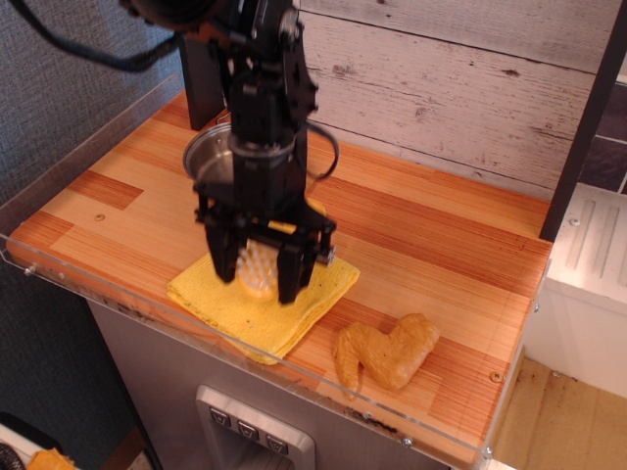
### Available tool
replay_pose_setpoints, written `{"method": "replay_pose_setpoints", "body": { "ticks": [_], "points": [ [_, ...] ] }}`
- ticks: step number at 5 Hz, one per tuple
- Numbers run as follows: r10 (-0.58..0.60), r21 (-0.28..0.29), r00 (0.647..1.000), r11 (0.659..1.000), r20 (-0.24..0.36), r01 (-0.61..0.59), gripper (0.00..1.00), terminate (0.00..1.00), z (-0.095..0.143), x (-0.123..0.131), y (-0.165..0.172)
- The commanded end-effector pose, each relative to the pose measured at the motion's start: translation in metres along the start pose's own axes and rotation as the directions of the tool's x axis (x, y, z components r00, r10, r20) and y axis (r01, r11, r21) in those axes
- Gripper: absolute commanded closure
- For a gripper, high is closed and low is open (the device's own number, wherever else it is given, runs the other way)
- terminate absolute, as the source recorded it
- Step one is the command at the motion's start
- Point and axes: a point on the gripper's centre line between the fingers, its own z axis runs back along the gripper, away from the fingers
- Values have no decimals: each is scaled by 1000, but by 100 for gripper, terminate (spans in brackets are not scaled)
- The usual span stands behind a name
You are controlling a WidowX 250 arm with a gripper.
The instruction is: Pick the yellow brush and put it onto the yellow towel
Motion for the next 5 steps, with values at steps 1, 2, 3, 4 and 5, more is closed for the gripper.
{"method": "replay_pose_setpoints", "body": {
  "ticks": [1,2,3,4,5],
  "points": [
    [-48,84,993,996,104,39,100,0,1,-8,8],
    [-49,98,993,994,103,39,100,0,0,-8,8],
    [-38,106,994,994,103,27,0,0,3,-9,9],
    [-63,127,989,991,133,46,0,0,14,-10,7],
    [-72,126,982,991,174,51,0,0,41,-15,6]
  ]
}}
